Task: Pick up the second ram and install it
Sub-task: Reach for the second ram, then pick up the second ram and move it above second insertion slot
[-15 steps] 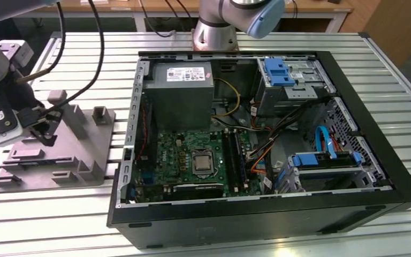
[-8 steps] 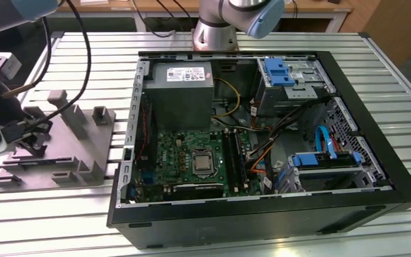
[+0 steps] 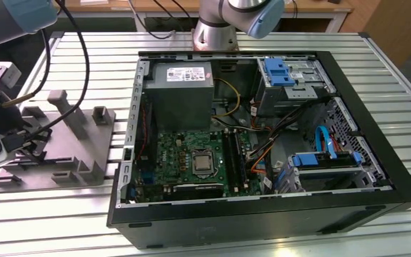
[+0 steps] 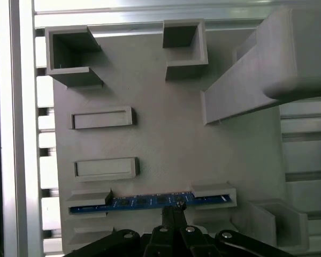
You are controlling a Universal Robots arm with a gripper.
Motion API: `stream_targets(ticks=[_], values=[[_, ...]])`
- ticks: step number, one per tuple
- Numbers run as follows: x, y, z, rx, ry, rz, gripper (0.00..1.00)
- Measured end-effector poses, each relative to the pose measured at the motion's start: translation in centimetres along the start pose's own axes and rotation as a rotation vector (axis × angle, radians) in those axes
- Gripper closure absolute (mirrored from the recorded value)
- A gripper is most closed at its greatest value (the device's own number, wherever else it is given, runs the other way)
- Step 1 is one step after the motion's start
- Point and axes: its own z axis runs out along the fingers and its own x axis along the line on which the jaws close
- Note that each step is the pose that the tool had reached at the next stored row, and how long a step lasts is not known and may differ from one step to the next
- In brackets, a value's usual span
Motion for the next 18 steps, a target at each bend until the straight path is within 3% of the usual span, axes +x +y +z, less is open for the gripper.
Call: stream_targets(ticks=[18], values=[[0.0,0.0,0.07,-0.0005,0.0006,-0.016,0.9]])
